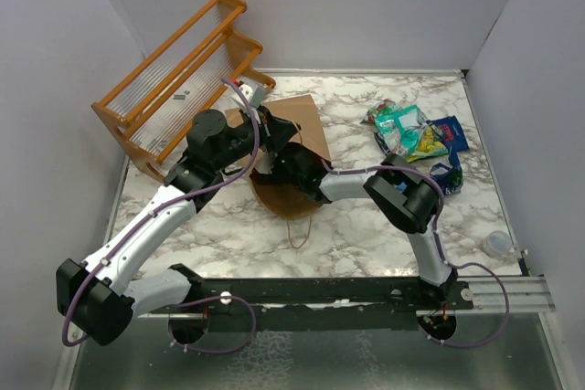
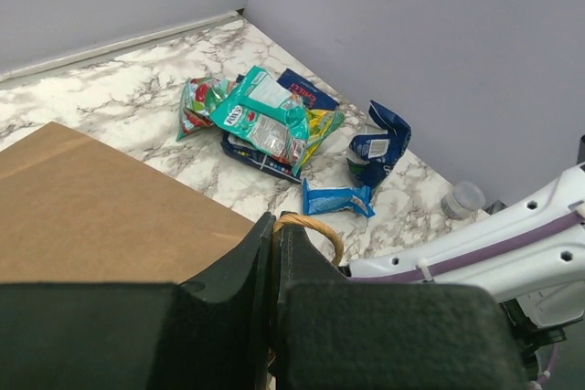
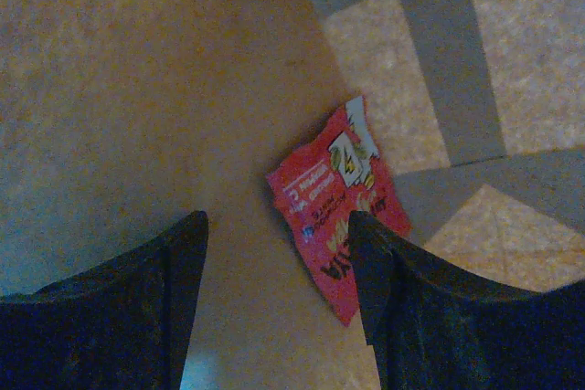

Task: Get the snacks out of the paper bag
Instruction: Take out the snack from the paper bag.

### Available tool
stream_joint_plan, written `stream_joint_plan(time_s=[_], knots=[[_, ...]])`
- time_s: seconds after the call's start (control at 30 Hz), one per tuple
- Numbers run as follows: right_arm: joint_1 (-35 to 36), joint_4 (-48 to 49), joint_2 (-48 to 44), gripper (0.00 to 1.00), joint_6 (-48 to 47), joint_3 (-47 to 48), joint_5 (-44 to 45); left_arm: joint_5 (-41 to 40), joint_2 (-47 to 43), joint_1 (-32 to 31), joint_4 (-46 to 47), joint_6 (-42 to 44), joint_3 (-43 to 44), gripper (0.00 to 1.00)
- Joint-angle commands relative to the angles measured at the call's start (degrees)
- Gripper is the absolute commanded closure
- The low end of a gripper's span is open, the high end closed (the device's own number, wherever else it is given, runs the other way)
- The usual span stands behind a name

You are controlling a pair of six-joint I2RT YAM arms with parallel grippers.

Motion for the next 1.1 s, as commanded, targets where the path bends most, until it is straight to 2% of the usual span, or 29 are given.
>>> stream_joint_plan(time_s=[0.0, 0.13, 0.83, 0.9, 1.07], knots=[[-0.2, 5.0, 5.0, 0.36, -0.1, 3.5, 5.1, 2.2, -0.1, 0.2, 2.8, -0.8, -0.2, 1.00], [-0.4, 10.4, 7.2, 0.37, -4.2, 4.6, 10.2, 2.2, 0.0, 0.1, 2.8, -0.8, -0.2, 1.00], [-4.0, 17.4, 14.5, 0.51, -13.7, 11.9, 15.1, 1.7, -0.5, 0.2, 2.6, -0.8, 0.0, 1.00], [-4.2, 17.8, 14.8, 0.55, -15.2, 12.7, 15.1, 1.4, -0.5, 0.2, 2.4, -0.8, -0.1, 1.00], [-4.2, 18.1, 13.4, 0.76, -17.4, 12.3, 15.4, -0.1, -0.5, 0.2, 1.8, -0.4, 0.0, 1.00]])
